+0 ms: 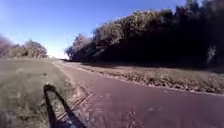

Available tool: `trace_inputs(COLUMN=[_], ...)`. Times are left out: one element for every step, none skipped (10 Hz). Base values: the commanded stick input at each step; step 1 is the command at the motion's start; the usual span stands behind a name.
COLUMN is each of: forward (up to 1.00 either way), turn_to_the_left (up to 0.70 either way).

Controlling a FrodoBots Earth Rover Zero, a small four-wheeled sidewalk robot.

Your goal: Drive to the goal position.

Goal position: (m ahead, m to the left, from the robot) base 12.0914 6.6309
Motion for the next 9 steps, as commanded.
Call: trace_inputs(forward=[0.85,0.85,0.85,0.85,0.85,0.85,0.85,0.85,0.85], turn_to_the_left=[0.00,0.01,0.02,0.03,0.29,0.00,0.00,0.00,0.00])
